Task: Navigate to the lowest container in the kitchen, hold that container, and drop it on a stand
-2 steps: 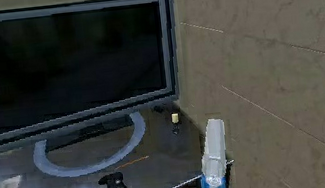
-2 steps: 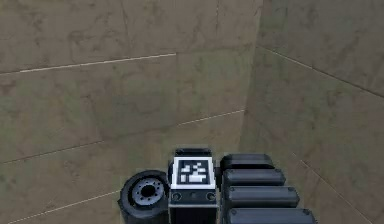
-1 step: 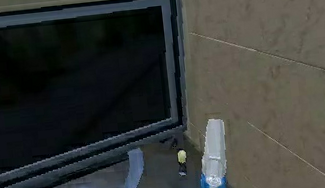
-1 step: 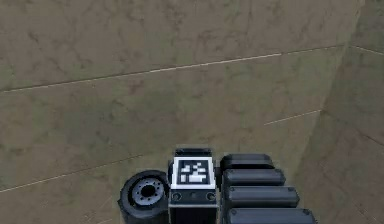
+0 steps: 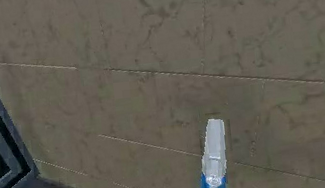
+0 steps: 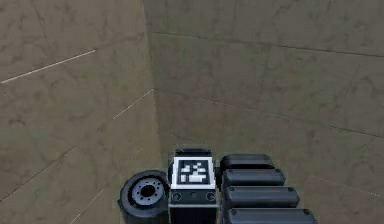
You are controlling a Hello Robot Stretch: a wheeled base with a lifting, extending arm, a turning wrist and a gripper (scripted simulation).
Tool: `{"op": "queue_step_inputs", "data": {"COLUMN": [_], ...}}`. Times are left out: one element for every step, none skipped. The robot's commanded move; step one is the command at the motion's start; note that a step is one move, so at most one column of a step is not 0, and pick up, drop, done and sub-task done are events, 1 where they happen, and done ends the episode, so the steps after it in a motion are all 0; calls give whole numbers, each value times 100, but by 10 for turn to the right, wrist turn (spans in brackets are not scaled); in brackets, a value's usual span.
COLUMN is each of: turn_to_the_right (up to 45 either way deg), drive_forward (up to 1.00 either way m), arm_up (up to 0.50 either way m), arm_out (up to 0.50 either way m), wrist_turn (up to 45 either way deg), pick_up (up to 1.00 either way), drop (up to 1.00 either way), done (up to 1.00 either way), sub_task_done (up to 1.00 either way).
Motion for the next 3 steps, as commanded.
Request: {"op": "queue_step_inputs", "data": {"turn_to_the_right": [450,390,-450], "drive_forward": [0,0,0], "arm_up": [0,0,0], "arm_out": [0,0,0], "wrist_turn": [0,0,0], "pick_up": [0,0,0], "drop": [0,0,0], "done": [0,0,0], "sub_task_done": [0,0,0]}}
